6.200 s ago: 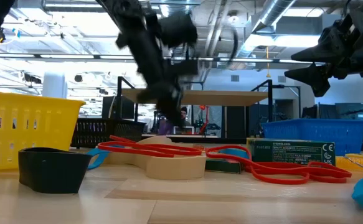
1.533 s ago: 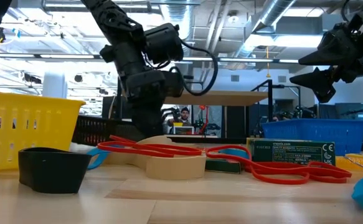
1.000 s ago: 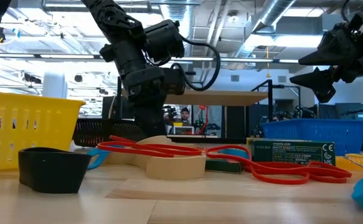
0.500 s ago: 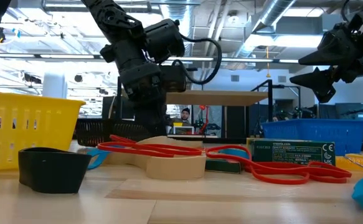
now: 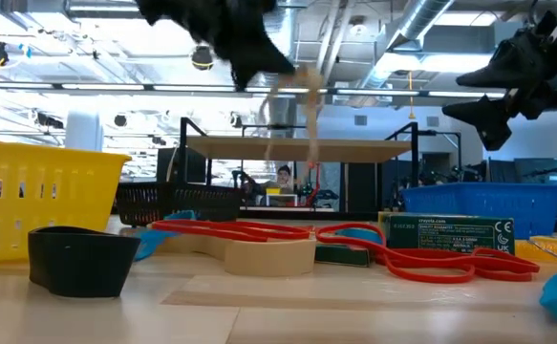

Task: Pick & Place Office Desk Supplies
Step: Put the white rubber band into the blue bin

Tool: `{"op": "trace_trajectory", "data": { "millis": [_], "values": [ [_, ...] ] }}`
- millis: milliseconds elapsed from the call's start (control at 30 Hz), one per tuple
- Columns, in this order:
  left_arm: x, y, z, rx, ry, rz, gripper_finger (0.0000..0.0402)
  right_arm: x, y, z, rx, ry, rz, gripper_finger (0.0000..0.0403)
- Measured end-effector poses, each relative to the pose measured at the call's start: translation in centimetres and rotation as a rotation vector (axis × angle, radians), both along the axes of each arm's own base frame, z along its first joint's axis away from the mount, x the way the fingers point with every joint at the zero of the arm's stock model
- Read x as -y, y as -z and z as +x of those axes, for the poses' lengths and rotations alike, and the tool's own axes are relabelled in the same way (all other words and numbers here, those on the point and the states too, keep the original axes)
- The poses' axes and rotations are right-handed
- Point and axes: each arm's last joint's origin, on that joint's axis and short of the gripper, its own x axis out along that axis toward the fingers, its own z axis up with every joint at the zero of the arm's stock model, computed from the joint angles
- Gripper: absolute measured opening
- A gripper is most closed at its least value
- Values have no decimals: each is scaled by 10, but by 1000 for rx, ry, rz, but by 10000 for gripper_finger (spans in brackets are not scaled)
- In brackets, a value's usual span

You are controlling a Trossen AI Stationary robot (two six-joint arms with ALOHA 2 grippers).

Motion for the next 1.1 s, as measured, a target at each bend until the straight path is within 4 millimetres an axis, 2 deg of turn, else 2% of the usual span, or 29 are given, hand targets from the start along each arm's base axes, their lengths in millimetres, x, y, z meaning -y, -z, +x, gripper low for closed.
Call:
{"op": "trace_trajectory", "data": {
  "millis": [133,233,333,567,633,867,1100],
  "values": [
    [0,-35,-9,203,-2,63,0,-1,-4,0,42,-7,-7,228],
    [0,-51,-8,350,12,103,0,-1,-9,0,87,-12,-24,228],
    [0,-51,1,431,26,127,0,-2,-13,0,129,-17,-33,228],
    [-9,-20,40,495,66,89,0,-5,-19,0,187,-44,-55,228],
    [-13,-18,55,507,61,92,0,-6,-18,0,186,-52,-54,228],
    [-18,-26,97,567,152,74,0,-9,-24,1,243,-72,-75,228],
    [-17,-32,109,593,183,71,0,-10,-34,5,271,-76,-139,228]
  ]
}}
